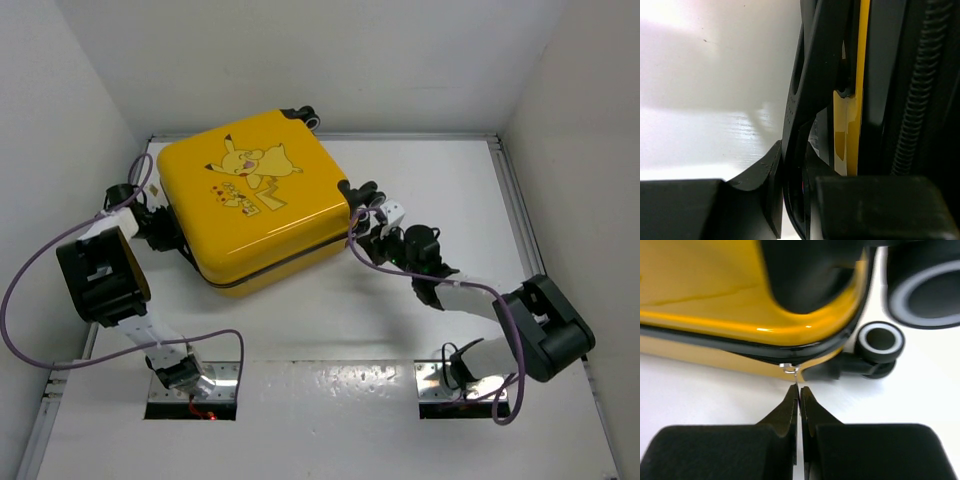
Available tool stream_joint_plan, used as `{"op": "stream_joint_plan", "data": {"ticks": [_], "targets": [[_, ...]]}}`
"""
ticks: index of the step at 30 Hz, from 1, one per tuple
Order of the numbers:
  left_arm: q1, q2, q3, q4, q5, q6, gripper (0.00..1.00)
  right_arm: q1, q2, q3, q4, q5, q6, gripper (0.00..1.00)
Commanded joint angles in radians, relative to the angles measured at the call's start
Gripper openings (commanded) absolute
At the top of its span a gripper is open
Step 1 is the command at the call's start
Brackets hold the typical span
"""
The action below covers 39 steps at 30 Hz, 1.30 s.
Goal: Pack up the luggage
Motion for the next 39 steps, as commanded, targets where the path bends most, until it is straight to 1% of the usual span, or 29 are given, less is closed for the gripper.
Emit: {"op": "stream_joint_plan", "data": {"ticks": [1, 4, 7, 8, 9, 10, 12, 13, 15, 17, 18, 19, 22, 25, 26, 27, 28, 30, 31, 32, 33, 34, 35, 37, 38, 39], "targets": [[0.09, 0.096, -0.031, -0.118, -0.284, 0.118, 0.0, -0.071, -0.021, -0.029, -0.082, 0.057, -0.009, 0.0], [0.09, 0.129, -0.008, -0.109, -0.284, 0.127, 0.0, -0.151, -0.009, -0.008, -0.075, 0.036, 0.008, 0.0], [0.099, 0.16, 0.024, -0.098, -0.327, 0.127, 0.0, -0.193, 0.023, 0.024, -0.053, 0.016, 0.036, 0.0], [0.099, 0.171, 0.035, -0.087, -0.327, 0.127, 0.0, -0.234, 0.028, 0.032, -0.045, -0.005, 0.04, 0.0], [0.099, 0.195, 0.061, -0.075, -0.336, 0.127, 0.0, -0.249, 0.052, 0.037, -0.039, -0.021, 0.043, 0.0], [0.108, 0.211, 0.076, -0.075, -0.336, 0.127, 0.0, -0.29, 0.062, 0.053, -0.013, -0.039, 0.058, 0.0], [0.108, 0.243, 0.134, -0.066, -0.345, 0.127, 0.0, -0.32, 0.088, 0.083, 0.001, -0.07, 0.075, 0.0], [0.108, 0.283, 0.157, -0.066, -0.345, 0.127, 0.0, -0.353, 0.121, 0.103, 0.019, -0.099, 0.079, 0.0], [0.088, 0.323, 0.22, -0.066, -0.335, 0.139, 0.0, -0.372, 0.152, 0.155, 0.04, -0.152, 0.092, 0.0], [0.074, 0.369, 0.253, -0.066, -0.315, 0.148, 0.0, -0.397, 0.226, 0.205, 0.063, -0.183, 0.111, 0.0], [0.074, 0.383, 0.265, -0.066, -0.298, 0.168, 0.0, -0.4, 0.244, 0.243, 0.067, -0.196, 0.124, 0.0], [0.048, 0.392, 0.277, -0.066, -0.298, 0.168, 0.0, -0.412, 0.287, 0.261, 0.068, -0.222, 0.129, 0.0], [0.027, 0.427, 0.306, -0.066, -0.27, 0.19, 0.0, -0.426, 0.408, 0.345, 0.117, -0.277, 0.152, 0.0], [0.027, 0.466, 0.337, -0.066, -0.244, 0.2, 0.0, -0.434, 0.489, 0.432, 0.159, -0.323, 0.187, 0.0], [0.018, 0.466, 0.36, -0.066, -0.244, 0.2, 0.0, -0.434, 0.543, 0.466, 0.166, -0.357, 0.183, 0.0], [0.018, 0.478, 0.372, -0.066, -0.227, 0.2, 0.0, -0.437, 0.557, 0.519, 0.174, -0.375, 0.195, 0.0], [0.008, 0.489, 0.401, -0.066, -0.218, 0.2, 0.0, -0.443, 0.569, 0.537, 0.174, -0.469, 0.213, 0.0], [0.008, 0.489, 0.421, -0.066, -0.197, 0.211, 0.0, -0.455, 0.605, 0.563, 0.189, -0.562, 0.243, 0.0], [-0.002, 0.489, 0.422, -0.066, -0.187, 0.226, 0.0, -0.455, 0.606, 0.557, 0.202, -0.635, 0.275, 0.02], [-0.002, 0.489, 0.431, -0.066, -0.187, 0.226, 0.0, -0.458, 0.605, 0.528, 0.22, -0.706, 0.295, 0.18], [-0.002, 0.489, 0.431, -0.066, -0.166, 0.236, 0.0, -0.458, 0.602, 0.481, 0.308, -0.734, 0.315, 0.26], [-0.002, 0.489, 0.431, -0.066, -0.154, 0.236, 0.0, -0.458, 0.583, 0.451, 0.341, -0.78, 0.371, 0.3], [-0.002, 0.489, 0.431, -0.075, -0.138, 0.236, 0.0, -0.449, 0.565, 0.395, 0.397, -0.808, 0.387, 0.38], [-0.002, 0.489, 0.417, -0.075, -0.109, 0.236, 0.0, -0.446, 0.53, 0.32, 0.43, -0.854, 0.396, 0.45], [-0.002, 0.48, 0.403, -0.075, -0.098, 0.236, 0.0, -0.434, 0.508, 0.272, 0.456, -0.892, 0.396, 0.53], [-0.002, 0.479, 0.403, -0.075, -0.098, 0.236, 0.0, -0.426, 0.481, 0.247, 0.468, -0.904, 0.395, 0.56]]}}
